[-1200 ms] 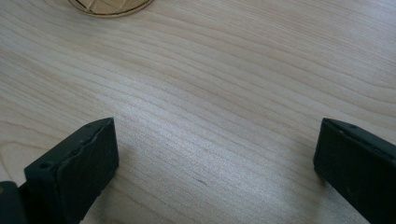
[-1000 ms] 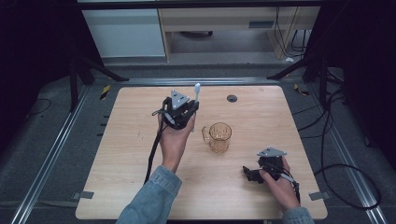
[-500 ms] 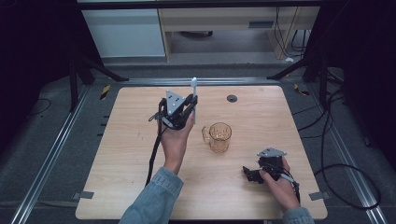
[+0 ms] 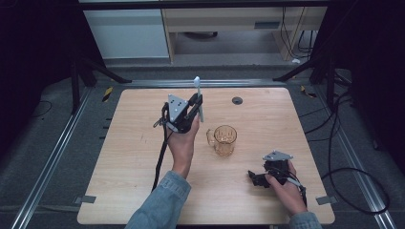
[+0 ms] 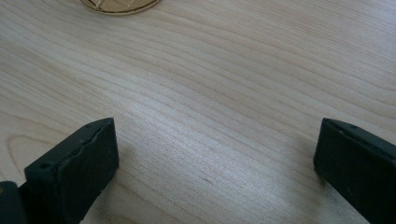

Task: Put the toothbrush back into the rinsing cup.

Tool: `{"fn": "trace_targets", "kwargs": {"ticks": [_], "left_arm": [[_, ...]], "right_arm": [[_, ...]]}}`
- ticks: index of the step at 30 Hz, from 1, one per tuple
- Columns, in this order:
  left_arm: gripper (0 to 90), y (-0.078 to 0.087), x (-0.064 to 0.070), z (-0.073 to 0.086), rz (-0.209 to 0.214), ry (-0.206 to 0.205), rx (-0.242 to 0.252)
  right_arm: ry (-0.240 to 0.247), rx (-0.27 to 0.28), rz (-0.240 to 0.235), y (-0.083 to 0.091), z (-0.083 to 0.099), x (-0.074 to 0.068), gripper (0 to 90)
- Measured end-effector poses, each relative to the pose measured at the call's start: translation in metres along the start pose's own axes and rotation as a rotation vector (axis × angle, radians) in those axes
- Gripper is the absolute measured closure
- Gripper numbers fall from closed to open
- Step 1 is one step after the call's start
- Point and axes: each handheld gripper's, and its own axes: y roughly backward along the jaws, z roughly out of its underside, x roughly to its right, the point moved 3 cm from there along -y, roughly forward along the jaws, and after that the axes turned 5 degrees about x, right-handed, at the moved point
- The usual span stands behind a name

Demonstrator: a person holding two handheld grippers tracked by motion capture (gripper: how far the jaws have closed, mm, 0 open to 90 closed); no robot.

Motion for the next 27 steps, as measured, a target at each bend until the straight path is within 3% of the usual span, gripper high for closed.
{"fn": "trace_targets", "kwargs": {"ticks": [4, 6, 11, 15, 20, 27], "left_arm": [[79.0, 0.0, 0.004, 0.003, 0.006, -0.016, 0.021], [79.0, 0.0, 0.005, 0.004, 0.005, 0.001, 0.04], [79.0, 0.002, 0.008, 0.005, 0.011, -0.002, 0.062], [79.0, 0.001, 0.012, 0.008, 0.02, -0.028, 0.061], [79.0, 0.0, 0.013, 0.008, 0.028, -0.009, 0.078], [79.0, -0.002, 0.018, 0.011, 0.045, -0.012, 0.074]], "right_arm": [[0.005, -0.001, -0.004, 0.0, 0.0, 0.0, 0.4], [0.006, 0.0, -0.005, 0.0, 0.0, 0.0, 0.4], [0.006, 0.0, -0.005, 0.0, 0.0, 0.0, 0.4], [0.006, -0.001, -0.005, 0.0, 0.0, 0.0, 0.4], [0.008, -0.001, -0.007, 0.0, 0.0, 0.0, 0.4], [0.008, 0.0, -0.009, 0.0, 0.0, 0.0, 0.4]]}}
